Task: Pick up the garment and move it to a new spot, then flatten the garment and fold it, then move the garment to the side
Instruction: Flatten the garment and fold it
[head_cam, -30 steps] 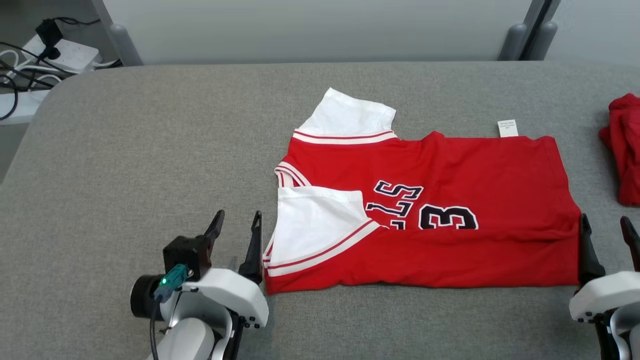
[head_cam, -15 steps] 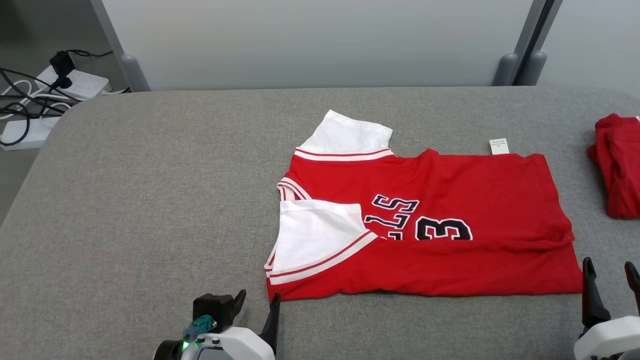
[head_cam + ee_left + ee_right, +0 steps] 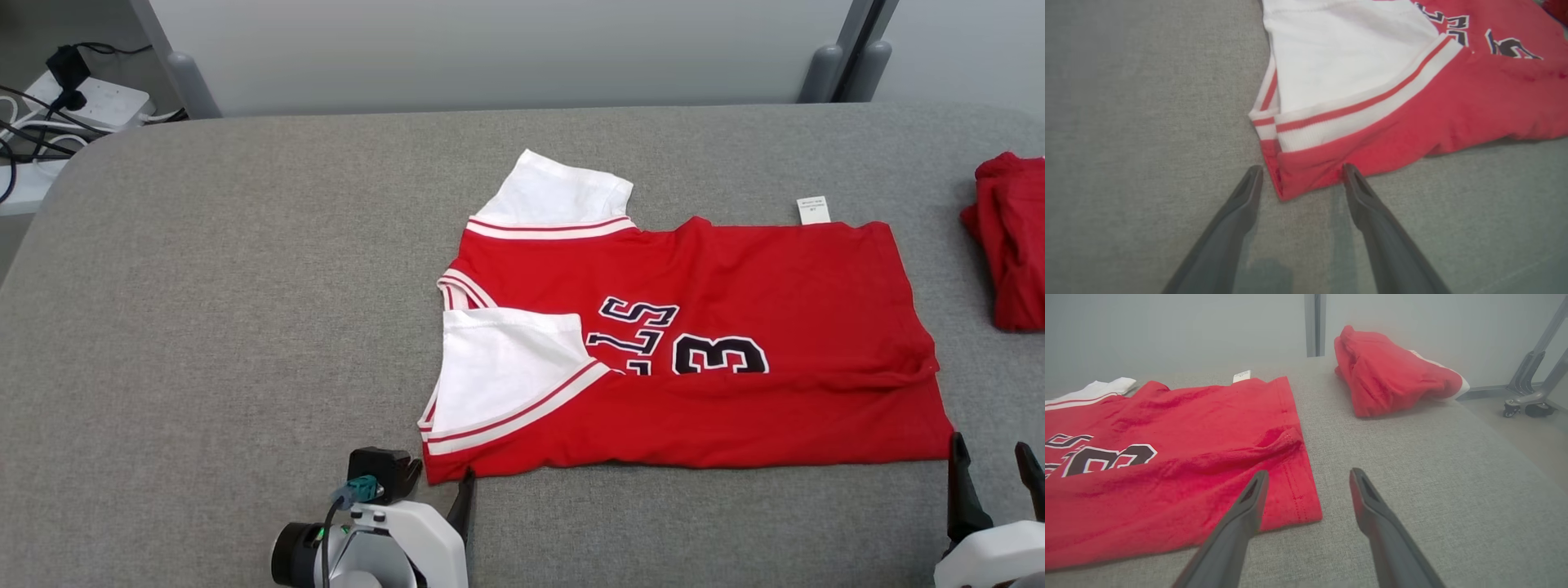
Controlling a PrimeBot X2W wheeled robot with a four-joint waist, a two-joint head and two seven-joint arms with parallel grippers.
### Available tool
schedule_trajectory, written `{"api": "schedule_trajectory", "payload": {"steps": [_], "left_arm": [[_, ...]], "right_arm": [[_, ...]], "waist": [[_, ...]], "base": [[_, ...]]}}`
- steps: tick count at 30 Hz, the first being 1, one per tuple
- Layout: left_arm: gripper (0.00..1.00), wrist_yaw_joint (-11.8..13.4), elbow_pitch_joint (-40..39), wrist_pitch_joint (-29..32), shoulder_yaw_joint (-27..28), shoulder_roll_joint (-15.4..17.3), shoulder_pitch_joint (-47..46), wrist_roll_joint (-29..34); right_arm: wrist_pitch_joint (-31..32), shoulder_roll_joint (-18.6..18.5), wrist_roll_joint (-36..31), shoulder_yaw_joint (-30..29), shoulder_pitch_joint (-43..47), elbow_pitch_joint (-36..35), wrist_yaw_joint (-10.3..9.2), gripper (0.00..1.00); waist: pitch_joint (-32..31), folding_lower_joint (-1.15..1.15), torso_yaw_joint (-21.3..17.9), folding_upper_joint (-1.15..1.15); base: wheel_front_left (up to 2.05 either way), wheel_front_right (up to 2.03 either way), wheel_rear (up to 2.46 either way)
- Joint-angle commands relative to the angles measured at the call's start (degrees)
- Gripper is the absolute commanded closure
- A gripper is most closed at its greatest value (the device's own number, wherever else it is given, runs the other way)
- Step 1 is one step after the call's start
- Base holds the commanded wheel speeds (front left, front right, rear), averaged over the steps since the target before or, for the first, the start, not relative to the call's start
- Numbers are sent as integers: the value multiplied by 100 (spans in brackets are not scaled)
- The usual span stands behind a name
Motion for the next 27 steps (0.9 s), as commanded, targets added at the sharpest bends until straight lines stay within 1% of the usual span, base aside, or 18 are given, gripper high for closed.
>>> {"api": "schedule_trajectory", "payload": {"steps": [1,3,4,6,7,8,9,10,11,12,22,26,27], "left_arm": [[0,-89,57,-69,151,-4,-304,-18],[0,-156,224,-63,117,-47,-374,-49],[8,-184,283,-78,120,-67,-406,-78],[44,-228,397,-96,95,-94,-463,-95],[53,-248,447,-110,89,-104,-486,-107],[65,-269,494,-119,79,-112,-506,-116],[65,-269,494,-119,79,-112,-506,-116],[79,-289,538,-131,70,-119,-524,-123],[87,-311,581,-135,57,-124,-542,-127],[100,-325,627,-130,41,-127,-561,-126],[100,-415,857,-167,-44,-145,-731,-130],[100,-439,903,-185,-69,-148,-770,-136],[100,-444,913,-191,-76,-148,-779,-135]], "right_arm": [[-77,-160,48,149,-246,8,-17,0],[-77,-178,87,185,-323,121,-17,0],[-77,-182,114,211,-363,170,-17,0],[-77,-190,171,258,-443,272,-17,0],[-77,-189,213,292,-483,334,-17,0],[-77,-191,258,329,-521,423,-17,0],[-77,-191,258,329,-521,423,-17,0],[-77,-205,292,380,-562,515,-17,0],[-77,-218,332,425,-606,613,-17,0],[-77,-220,393,460,-651,735,-17,0],[-70,-333,742,635,-1212,1966,-17,0],[-31,-356,894,805,-1410,2407,-17,1],[-33,-364,924,850,-1454,2482,-17,14]], "waist": [[51,0,-22,0],[83,0,-34,0],[104,0,-38,0],[130,0,-37,0],[140,0,-35,0],[147,0,-31,0],[147,0,-31,0],[151,0,-24,0],[153,0,-16,0],[154,0,-8,0],[182,0,76,0],[202,0,90,0],[206,0,91,0]], "base": [[0,0,0],[0,0,0],[0,0,0],[0,0,0],[0,0,0],[0,0,0],[0,0,0],[0,0,0],[0,0,0],[0,0,0],[0,0,0],[0,0,0],[0,0,0]]}}
